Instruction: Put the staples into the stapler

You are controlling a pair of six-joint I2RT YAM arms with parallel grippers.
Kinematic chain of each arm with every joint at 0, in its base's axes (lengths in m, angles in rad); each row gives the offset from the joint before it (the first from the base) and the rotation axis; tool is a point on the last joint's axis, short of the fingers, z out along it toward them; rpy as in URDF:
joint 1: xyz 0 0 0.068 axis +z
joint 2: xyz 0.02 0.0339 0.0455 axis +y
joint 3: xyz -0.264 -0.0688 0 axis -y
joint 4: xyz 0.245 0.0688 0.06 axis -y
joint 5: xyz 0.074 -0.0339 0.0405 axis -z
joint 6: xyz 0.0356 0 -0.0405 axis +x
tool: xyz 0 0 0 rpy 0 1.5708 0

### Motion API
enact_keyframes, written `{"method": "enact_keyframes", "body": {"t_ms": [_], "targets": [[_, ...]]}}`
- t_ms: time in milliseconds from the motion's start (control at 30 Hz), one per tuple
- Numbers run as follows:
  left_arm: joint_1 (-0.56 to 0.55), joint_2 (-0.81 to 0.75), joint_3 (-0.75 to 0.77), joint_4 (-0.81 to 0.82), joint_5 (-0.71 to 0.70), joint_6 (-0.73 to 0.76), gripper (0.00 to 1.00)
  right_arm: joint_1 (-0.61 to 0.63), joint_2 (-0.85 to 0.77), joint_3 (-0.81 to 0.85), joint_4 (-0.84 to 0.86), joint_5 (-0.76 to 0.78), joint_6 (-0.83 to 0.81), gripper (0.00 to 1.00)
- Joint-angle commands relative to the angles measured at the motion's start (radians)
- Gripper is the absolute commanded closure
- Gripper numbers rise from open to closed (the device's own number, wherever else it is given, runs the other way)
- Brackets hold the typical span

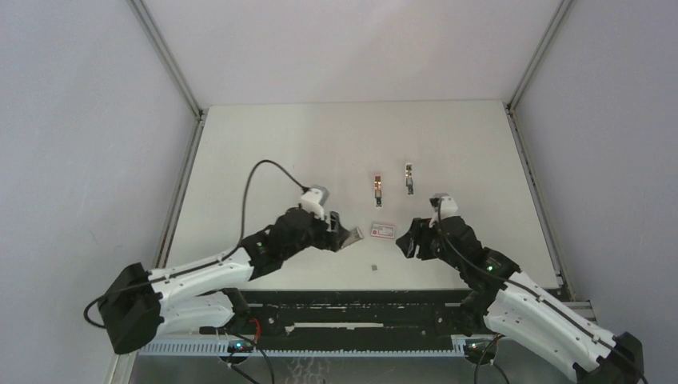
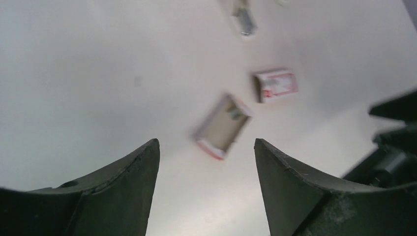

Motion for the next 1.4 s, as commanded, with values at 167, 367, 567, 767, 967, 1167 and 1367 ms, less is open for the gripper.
{"method": "enact_keyframes", "body": {"t_ms": [167,367,567,767,967,1167,1367], "targets": [[0.345,-0.300,-0.224,0.123,0.142,0.029,0.20,0.233,0.386,0.166,-0.057,0.117,0.001,0.42],[0.400,-0.336,-0.236,0.062,0.121,0.048,0.20,0.295,0.597,0.273,-0.085,0.152,0.001,0.41],[0.401,-0.339,-0.226,0.032,0.097,0.060,0.20,0.321,0.747,0.380,-0.092,0.158,-0.013,0.45],[0.401,-0.335,-0.223,0.022,0.089,0.064,0.20,0.322,0.866,0.466,-0.139,0.178,0.068,0.51],[0.401,-0.323,-0.220,0.021,0.087,0.065,0.20,0.326,0.917,0.490,-0.149,0.160,0.113,0.57],[0.401,-0.313,-0.218,0.020,0.093,0.062,0.20,0.329,0.935,0.496,-0.158,0.168,0.131,0.63],[0.400,-0.312,-0.217,0.020,0.094,0.062,0.20,0.329,0.943,0.498,-0.157,0.170,0.134,0.69]]}}
